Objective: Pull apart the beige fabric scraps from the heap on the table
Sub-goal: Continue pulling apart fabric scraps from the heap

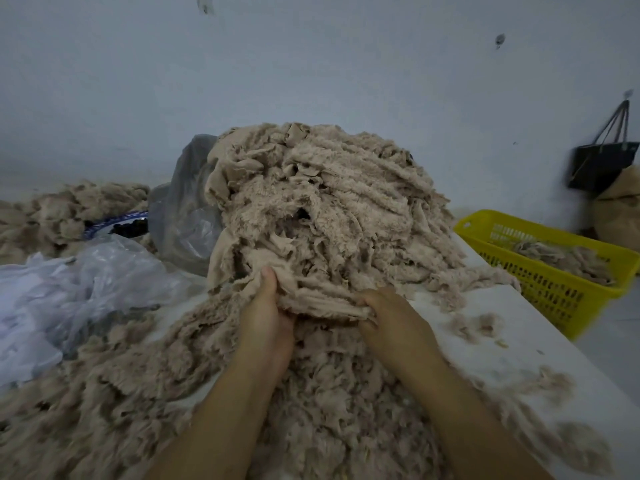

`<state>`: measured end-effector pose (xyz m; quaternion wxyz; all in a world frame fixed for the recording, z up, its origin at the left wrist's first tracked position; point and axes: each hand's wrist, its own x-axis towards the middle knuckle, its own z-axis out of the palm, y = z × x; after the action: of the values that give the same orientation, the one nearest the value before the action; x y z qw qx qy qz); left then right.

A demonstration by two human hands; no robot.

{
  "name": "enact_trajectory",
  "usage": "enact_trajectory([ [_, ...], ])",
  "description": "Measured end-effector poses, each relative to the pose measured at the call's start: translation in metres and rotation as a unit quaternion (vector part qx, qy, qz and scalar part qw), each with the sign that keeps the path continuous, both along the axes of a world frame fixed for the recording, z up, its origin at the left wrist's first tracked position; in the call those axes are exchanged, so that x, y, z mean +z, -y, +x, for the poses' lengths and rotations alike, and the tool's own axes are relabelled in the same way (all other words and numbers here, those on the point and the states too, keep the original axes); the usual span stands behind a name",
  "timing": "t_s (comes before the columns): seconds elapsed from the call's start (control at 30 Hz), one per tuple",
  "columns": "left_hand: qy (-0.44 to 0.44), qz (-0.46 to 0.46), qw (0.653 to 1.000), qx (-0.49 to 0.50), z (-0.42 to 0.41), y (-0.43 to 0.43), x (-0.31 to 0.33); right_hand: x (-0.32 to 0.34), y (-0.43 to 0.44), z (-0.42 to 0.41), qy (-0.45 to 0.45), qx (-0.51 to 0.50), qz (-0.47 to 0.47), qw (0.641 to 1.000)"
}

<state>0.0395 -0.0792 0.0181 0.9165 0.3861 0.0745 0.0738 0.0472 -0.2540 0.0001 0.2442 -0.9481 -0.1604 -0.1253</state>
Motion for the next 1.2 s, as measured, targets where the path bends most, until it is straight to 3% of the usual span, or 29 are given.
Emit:
enact_trajectory([
  [0.2,0.066,-0.168,0.983,-0.045,-0.001,-0.009,0.006,-0.001,0.001,0.003,0.011,-0.078,0.017,0.997],
  [0.5,0.101,-0.149,0.984,0.011,0.0,-0.034,0.009,-0.007,0.009,0.012,-0.007,-0.145,0.038,0.989],
  [0.57,0.097,-0.154,0.983,0.02,-0.001,-0.039,0.011,-0.011,0.018,0.017,-0.044,-0.153,0.051,0.986],
  [0.67,0.084,-0.127,0.988,0.01,-0.005,-0.029,0.014,-0.013,0.022,0.018,-0.114,-0.151,0.092,0.978],
  [0.8,0.078,-0.047,0.992,-0.086,-0.014,0.004,0.015,-0.002,0.007,0.006,0.049,-0.102,0.26,0.959],
  [0.9,0.063,0.044,0.986,-0.151,-0.019,0.017,0.012,0.01,-0.006,-0.01,0.062,0.029,0.348,0.935],
  [1.03,0.018,0.141,0.984,-0.106,-0.022,0.023,0.006,0.007,-0.021,-0.012,-0.045,0.123,0.211,0.969],
  [1.1,0.023,0.12,0.988,-0.09,-0.019,0.02,0.006,0.0,-0.02,-0.007,-0.065,0.125,0.178,0.974],
  [1.2,0.05,0.065,0.992,-0.093,-0.015,0.012,0.009,-0.007,-0.014,-0.002,-0.099,0.102,0.199,0.97],
])
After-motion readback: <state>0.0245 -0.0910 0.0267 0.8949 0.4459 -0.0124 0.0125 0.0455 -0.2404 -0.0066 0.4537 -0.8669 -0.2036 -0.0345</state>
